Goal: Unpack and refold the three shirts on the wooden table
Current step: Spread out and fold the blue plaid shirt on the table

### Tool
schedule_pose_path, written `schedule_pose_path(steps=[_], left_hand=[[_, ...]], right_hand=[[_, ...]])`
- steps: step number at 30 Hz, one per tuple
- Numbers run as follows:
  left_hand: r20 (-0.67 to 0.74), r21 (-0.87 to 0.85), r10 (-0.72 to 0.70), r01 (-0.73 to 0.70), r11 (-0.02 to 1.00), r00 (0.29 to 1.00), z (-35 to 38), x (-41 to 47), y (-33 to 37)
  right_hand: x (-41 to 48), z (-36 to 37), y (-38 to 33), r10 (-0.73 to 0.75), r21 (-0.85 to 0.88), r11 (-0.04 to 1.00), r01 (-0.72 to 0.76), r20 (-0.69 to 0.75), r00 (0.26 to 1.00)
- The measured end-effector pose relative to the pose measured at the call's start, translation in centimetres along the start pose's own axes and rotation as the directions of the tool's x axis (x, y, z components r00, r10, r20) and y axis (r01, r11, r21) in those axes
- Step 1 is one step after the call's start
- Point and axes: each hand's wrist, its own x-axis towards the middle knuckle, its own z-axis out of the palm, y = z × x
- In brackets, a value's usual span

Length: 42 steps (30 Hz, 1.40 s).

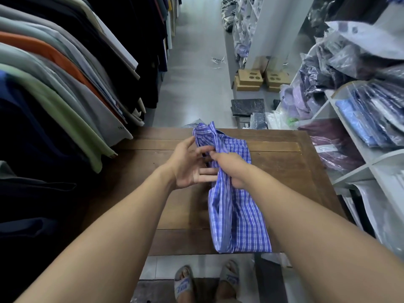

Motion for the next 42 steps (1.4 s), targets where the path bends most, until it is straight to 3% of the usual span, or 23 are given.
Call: schedule_pose_path(steps=[2,4,7,9,11,14,16,19,21,23,26,28,32,37,40,42], left_hand=[[-0.202,0.063,0.089,-0.077,0.995,0.975,0.4,0.2,-0.5],[-0.401,0.244,0.198,-0.104,0.964,0.894,0.0,1.0,-1.2],[-0.495,0.331,0.218,-0.049,0.942,0.841,-1.5,2.2,-2.6],[-0.499,0.378,0.221,-0.019,0.925,0.838,-2.5,2.4,-3.4],[-0.447,0.372,0.257,-0.083,0.924,0.857,-3.0,2.2,-3.8],[-0.238,0.109,0.297,-0.279,0.954,0.925,-2.6,0.6,-3.6],[-0.163,-0.005,0.247,-0.251,0.968,0.955,-2.6,-0.4,-3.2],[-0.146,0.012,0.163,-0.163,0.987,0.976,-2.8,-1.8,-2.9],[-0.124,0.087,0.136,-0.126,0.988,0.983,-3.1,-2.5,-3.0],[-0.202,0.219,0.102,-0.056,0.974,0.974,-3.7,-2.4,-3.6],[-0.472,0.541,0.226,0.078,0.837,0.852,-4.5,-1.6,-5.2],[-0.506,0.64,0.342,0.08,0.764,0.792,-4.3,-1.4,-6.1],[-0.496,0.734,0.441,0.09,0.673,0.748,-2.4,-1.1,-6.4],[-0.56,0.818,0.479,0.359,0.45,0.676,-1.0,-0.3,-4.2],[-0.596,0.796,0.526,0.535,0.285,0.606,0.0,-0.2,-3.1],[-0.589,0.798,0.515,0.55,0.247,0.623,0.2,0.1,-2.8]], right_hand=[[-0.3,-0.4,0.0,0.047,0.024,0.999,-0.046,-0.054,0.997],[-0.5,-0.7,0.0,0.061,0.028,0.998,-0.059,-0.065,0.996],[-1.3,-1.0,-0.5,0.055,0.133,0.99,-0.054,-0.006,0.998],[-2.1,-1.3,-0.8,0.037,0.165,0.985,-0.05,0.078,0.996],[-3.2,-2.0,-1.1,0.005,0.185,0.982,-0.034,0.155,0.988],[-4.6,-3.2,-1.5,-0.074,0.279,0.96,0.013,0.21,0.975],[-4.9,-4.2,-1.4,-0.131,0.373,0.927,0.046,0.205,0.97],[-4.4,-5.4,-0.2,-0.12,0.392,0.918,0.053,0.149,0.982],[-3.9,-6.1,1.0,-0.038,0.291,0.957,0.015,0.075,0.996],[-3.5,-6.6,2.3,0.038,0.161,0.986,-0.034,-0.02,0.999],[-3.0,-7.0,4.1,0.055,0.028,0.998,-0.051,-0.195,0.979],[-2.5,-7.3,5.2,0.024,-0.039,0.999,-0.036,-0.255,0.967],[-2.0,-8.0,6.3,-0.04,-0.109,0.994,0.011,-0.262,0.964],[-0.9,-9.1,5.9,-0.159,-0.077,0.987,0.144,-0.23,0.96],[-0.1,-9.0,5.7,-0.223,-0.109,0.974,0.2,-0.283,0.933],[0.3,-9.1,6.0,-0.222,-0.127,0.974,0.189,-0.331,0.917]])
